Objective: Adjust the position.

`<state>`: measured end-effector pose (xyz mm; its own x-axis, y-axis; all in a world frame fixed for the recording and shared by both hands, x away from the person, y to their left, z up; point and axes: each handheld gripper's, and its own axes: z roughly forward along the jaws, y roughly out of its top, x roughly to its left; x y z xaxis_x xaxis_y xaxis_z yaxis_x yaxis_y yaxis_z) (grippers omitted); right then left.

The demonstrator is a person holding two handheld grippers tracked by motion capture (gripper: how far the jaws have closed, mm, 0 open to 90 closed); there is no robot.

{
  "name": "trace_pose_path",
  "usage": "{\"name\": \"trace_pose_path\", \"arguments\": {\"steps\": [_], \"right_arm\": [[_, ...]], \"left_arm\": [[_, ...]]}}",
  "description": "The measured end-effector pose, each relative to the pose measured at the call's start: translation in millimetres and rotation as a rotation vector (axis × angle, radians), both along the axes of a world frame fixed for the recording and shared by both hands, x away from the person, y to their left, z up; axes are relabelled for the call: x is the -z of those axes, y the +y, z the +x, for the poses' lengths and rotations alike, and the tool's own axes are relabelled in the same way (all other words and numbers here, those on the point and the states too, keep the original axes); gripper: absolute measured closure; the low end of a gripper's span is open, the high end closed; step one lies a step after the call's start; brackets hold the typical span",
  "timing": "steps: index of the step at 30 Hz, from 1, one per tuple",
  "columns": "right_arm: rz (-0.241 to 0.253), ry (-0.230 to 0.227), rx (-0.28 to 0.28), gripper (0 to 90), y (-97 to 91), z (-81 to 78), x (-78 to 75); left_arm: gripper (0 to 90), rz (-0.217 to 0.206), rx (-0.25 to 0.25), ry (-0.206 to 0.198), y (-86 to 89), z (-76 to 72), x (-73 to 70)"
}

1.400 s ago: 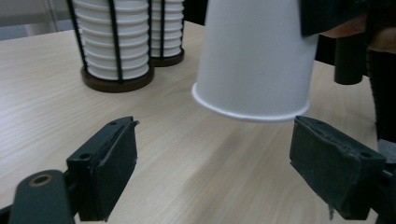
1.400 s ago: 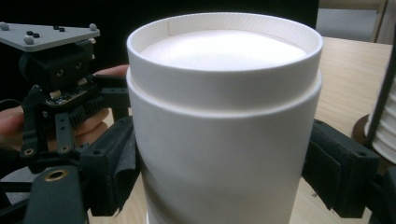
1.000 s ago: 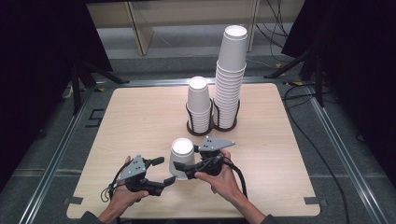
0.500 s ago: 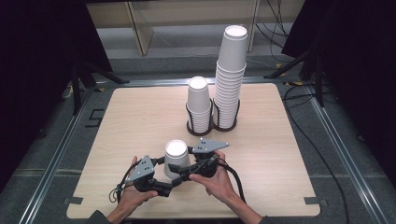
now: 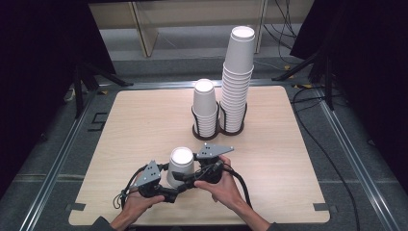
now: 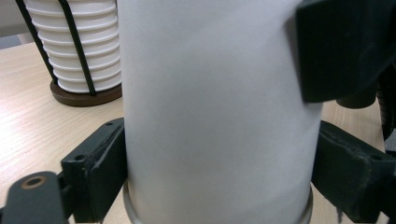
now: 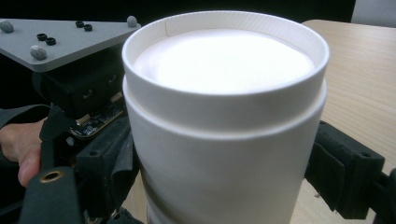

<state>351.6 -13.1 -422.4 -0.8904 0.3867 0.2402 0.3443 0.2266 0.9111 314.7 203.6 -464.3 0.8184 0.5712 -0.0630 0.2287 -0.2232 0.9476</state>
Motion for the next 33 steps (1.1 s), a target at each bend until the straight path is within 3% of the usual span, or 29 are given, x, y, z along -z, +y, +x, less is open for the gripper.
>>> {"name": "trace_pose_path", "arguments": {"steps": [5, 6, 7, 9, 11, 14, 18, 19, 20, 21, 22, 24, 25, 27, 29, 33], "right_arm": [[-0.023, -0.006, -0.046, 15.4, -5.3, 2.6, -11.7], [-0.038, -0.008, -0.063, 15.2, -7.4, 3.7, -15.1], [-0.073, -0.010, -0.069, 15.2, -10.3, 4.1, -19.3], [-0.077, -0.008, -0.096, 15.3, -13.6, 4.8, -25.0], [-0.119, -0.013, -0.111, 15.3, -19.0, 6.1, -31.5], [-0.152, -0.017, -0.134, 15.3, -22.1, 5.7, -36.1], [-0.162, -0.019, -0.151, 15.5, -21.1, 5.7, -36.8], [-0.171, 0.007, -0.149, 15.4, -20.5, 4.1, -36.9], [-0.178, -0.045, -0.169, 15.5, -18.7, 7.1, -35.2], [-0.188, 0.013, -0.154, 15.5, -17.3, 3.3, -34.9], [-0.190, -0.017, -0.172, 15.6, -15.4, 4.7, -33.3], [-0.204, 0.003, -0.178, 15.8, -11.9, 2.3, -31.8], [-0.210, -0.021, -0.186, 15.7, -9.9, 3.0, -30.6], [-0.232, -0.018, -0.196, 15.9, -8.0, 2.5, -29.5], [-0.238, -0.011, -0.200, 17.0, -6.9, 2.3, -28.7], [-0.241, -0.012, -0.211, 22.5, -7.6, 3.0, -28.7]], "left_arm": [[13.7, 0.014, 0.005, -0.027, 2.1, 0.9, -2.2], [13.9, 0.044, 0.010, -0.038, 3.4, 1.4, -3.1], [14.0, 0.039, 0.011, -0.040, 2.3, 0.5, -2.8], [14.0, 0.094, 0.028, -0.052, 2.0, -0.5, -3.6], [14.1, 0.135, 0.048, -0.053, 2.8, -1.4, -4.9], [14.2, 0.149, 0.062, -0.058, 2.1, -2.3, -4.7], [14.4, 0.193, 0.074, -0.086, 2.2, -3.2, -6.2], [14.4, 0.206, 0.081, -0.090, 1.9, -3.7, -6.7], [14.5, 0.220, 0.079, -0.101, 1.2, -4.5, -6.8], [14.5, 0.231, 0.088, -0.101, 0.7, -5.0, -6.8], [14.5, 0.238, 0.096, -0.112, -0.4, -4.8, -6.0], [14.6, 0.266, 0.106, -0.120, -2.3, -6.3, -5.2], [14.6, 0.278, 0.112, -0.119, -3.0, -7.1, -5.2], [14.6, 0.294, 0.119, -0.118, -4.0, -8.3, -5.2], [14.6, 0.301, 0.121, -0.137, -4.5, -8.2, -4.9], [14.5, 0.295, 0.132, -0.137, -4.8, -8.6, -4.8]]}}
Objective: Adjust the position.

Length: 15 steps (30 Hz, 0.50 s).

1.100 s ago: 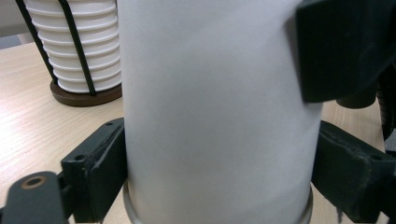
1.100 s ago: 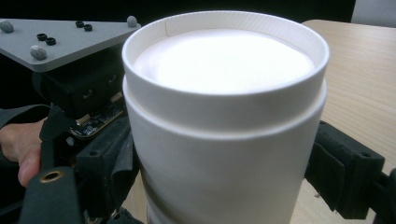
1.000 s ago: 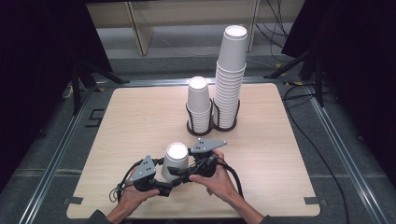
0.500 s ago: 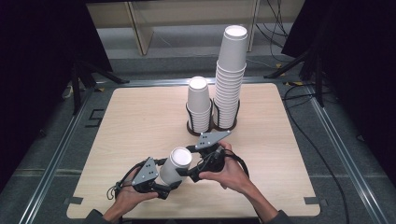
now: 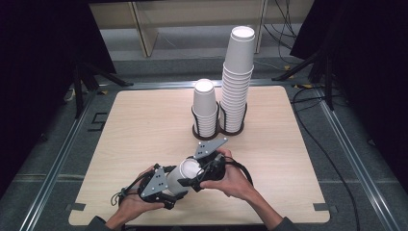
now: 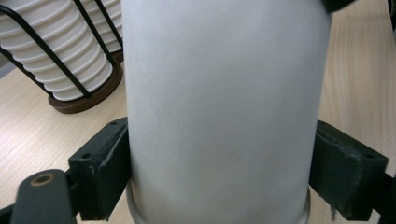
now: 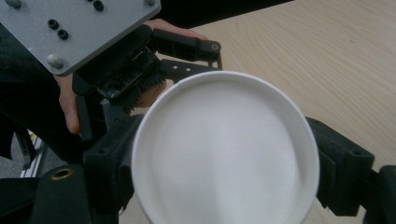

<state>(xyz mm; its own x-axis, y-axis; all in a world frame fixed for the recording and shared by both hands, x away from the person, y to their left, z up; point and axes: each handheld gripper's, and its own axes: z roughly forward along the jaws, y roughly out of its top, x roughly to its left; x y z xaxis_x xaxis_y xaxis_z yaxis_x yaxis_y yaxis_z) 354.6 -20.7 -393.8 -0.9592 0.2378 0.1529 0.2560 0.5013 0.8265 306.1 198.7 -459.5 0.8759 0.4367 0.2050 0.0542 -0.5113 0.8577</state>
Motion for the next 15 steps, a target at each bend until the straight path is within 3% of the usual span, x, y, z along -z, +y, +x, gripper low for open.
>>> {"name": "trace_pose_path", "arguments": {"steps": [4, 5, 7, 8, 9, 10, 12, 13, 15], "right_arm": [[0.006, -0.012, 0.003, 23.4, -1.0, 0.0, -1.1], [0.007, -0.006, 0.004, 23.5, -1.8, -0.6, -2.5], [0.026, -0.023, 0.007, 23.8, -3.7, 0.3, -5.2], [0.028, -0.004, 0.009, 23.9, -5.9, 0.1, -7.4], [0.039, -0.027, 0.017, 23.9, -8.2, 1.4, -9.1], [0.049, 0.001, 0.031, 23.9, -11.2, 0.7, -10.8], [0.061, 0.003, 0.050, 24.0, -19.2, 3.3, -14.7], [0.082, -0.015, 0.049, 24.1, -23.4, 6.7, -15.8], [0.119, -0.008, 0.088, 24.1, -32.9, 10.8, -19.0]], "left_arm": [[13.0, -0.024, 0.003, -0.005, 2.2, 0.5, -0.4], [11.8, -0.070, 0.007, -0.005, 2.2, 1.1, 0.7], [10.1, -0.118, -0.004, -0.008, 4.5, 1.0, -0.6], [9.5, -0.153, -0.005, -0.015, 5.5, 0.8, -1.3], [10.2, -0.172, -0.004, -0.017, 7.6, 0.5, -3.1], [10.6, -0.203, -0.001, -0.025, 9.3, 0.6, -4.1], [14.8, -0.247, 0.002, -0.025, 12.9, 0.3, -6.8], [14.2, -0.276, -0.001, -0.028, 13.8, 0.5, -6.9], [14.5, -0.316, -0.009, -0.017, 16.0, 0.1, -8.2]]}}
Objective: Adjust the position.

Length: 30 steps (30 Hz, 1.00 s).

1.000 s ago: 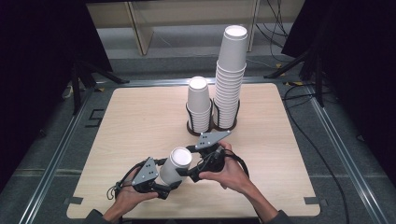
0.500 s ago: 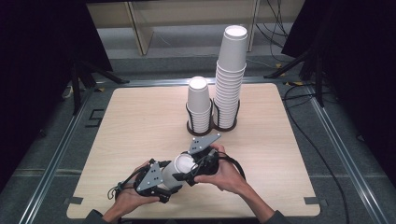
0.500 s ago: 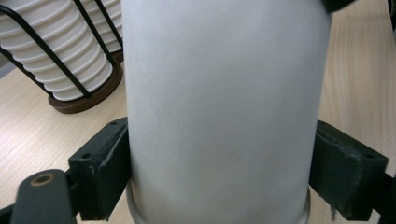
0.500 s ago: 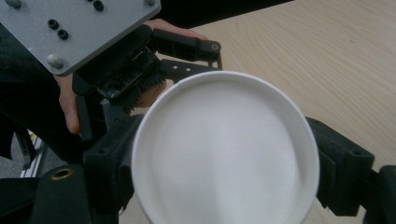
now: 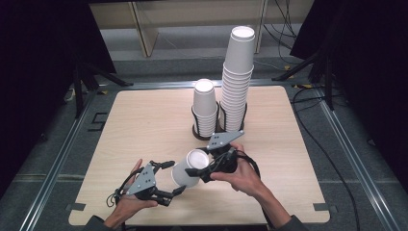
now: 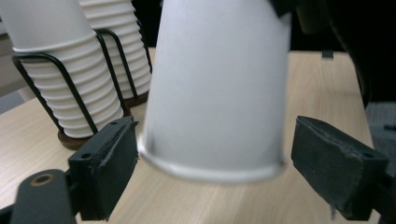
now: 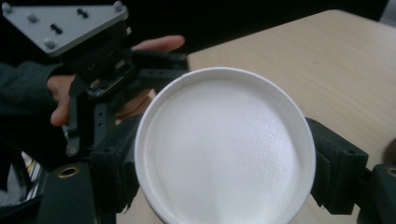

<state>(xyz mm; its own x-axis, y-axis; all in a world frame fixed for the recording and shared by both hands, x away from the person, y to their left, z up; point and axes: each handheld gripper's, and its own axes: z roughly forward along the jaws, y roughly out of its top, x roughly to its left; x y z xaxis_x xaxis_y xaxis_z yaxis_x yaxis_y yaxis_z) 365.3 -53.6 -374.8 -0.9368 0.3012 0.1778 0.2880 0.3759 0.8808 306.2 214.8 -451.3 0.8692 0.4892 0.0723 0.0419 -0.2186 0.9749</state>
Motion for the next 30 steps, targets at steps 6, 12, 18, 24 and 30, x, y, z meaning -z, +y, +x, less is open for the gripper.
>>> {"name": "trace_pose_path", "arguments": {"steps": [6, 12, 18, 24, 30], "right_arm": [[0.111, 0.041, 0.066, 24.1, -20.4, 8.4, -7.0], [0.175, 0.051, 0.053, 24.2, -18.5, 8.1, -7.7], [0.186, 0.066, 0.011, 24.2, -7.8, 3.9, -5.8], [0.196, 0.110, -0.020, 24.2, 0.5, 1.7, 0.0], [0.199, 0.123, -0.033, 24.3, 6.8, -0.7, 2.4]], "left_arm": [[14.5, -0.113, -0.012, 0.052, 4.5, 4.3, -0.5], [14.5, -0.133, -0.050, 0.091, 6.4, 4.9, -1.2], [11.9, -0.115, -0.065, 0.078, 3.8, 4.3, -1.7], [0.0, -0.087, -0.081, 0.060, 0.4, 3.5, -1.6], [0.0, -0.102, -0.066, 0.049, -4.2, 3.2, -0.2]]}}
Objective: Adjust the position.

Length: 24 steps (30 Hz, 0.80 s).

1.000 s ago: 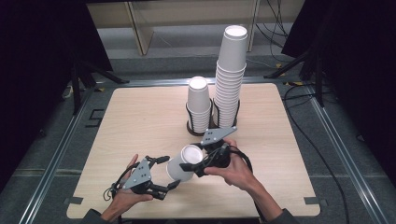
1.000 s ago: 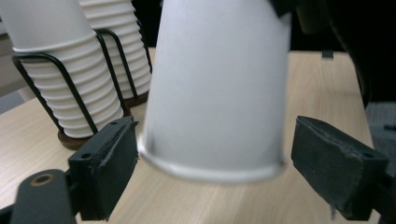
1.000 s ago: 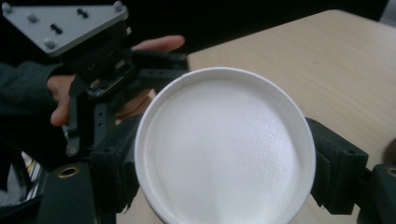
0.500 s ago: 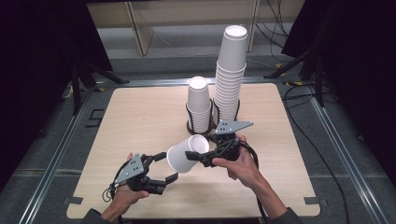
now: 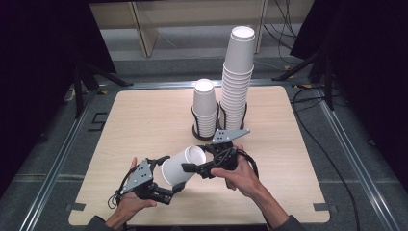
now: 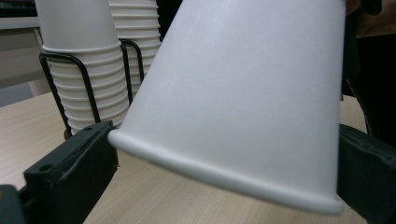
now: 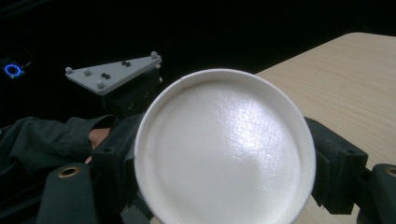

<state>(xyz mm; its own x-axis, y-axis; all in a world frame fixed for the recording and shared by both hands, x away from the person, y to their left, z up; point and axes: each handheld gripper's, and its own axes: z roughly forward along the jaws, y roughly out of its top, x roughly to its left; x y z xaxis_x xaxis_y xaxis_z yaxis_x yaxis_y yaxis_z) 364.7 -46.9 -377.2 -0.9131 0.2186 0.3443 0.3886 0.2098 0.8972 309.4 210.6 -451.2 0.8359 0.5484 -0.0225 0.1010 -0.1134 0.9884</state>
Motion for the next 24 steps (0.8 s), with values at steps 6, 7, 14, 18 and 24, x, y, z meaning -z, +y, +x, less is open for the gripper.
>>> {"name": "trace_pose_path", "arguments": {"steps": [6, 7, 14, 18, 24], "right_arm": [[0.013, 0.008, -0.019, 24.2, 4.7, 0.1, 3.6], [-0.001, 0.001, -0.012, 24.1, 3.5, 0.0, 2.9], [0.010, 0.060, -0.019, 23.1, -0.6, 3.8, 6.7], [0.014, 0.046, -0.023, 21.2, -1.7, 6.1, 7.2], [-0.147, -0.094, -0.008, 15.5, -7.5, 1.8, -6.9]], "left_arm": [[3.3, 0.023, 0.015, 0.000, 2.2, -2.2, -0.7], [4.0, 0.027, 0.018, 0.003, 2.5, -2.3, -0.9], [8.3, 0.069, 0.041, 0.021, 3.2, -0.7, -4.1], [9.8, 0.093, 0.041, 0.017, 6.2, -0.3, -5.9], [10.7, 0.139, 0.055, 0.029, 6.8, 2.1, -3.8]]}}
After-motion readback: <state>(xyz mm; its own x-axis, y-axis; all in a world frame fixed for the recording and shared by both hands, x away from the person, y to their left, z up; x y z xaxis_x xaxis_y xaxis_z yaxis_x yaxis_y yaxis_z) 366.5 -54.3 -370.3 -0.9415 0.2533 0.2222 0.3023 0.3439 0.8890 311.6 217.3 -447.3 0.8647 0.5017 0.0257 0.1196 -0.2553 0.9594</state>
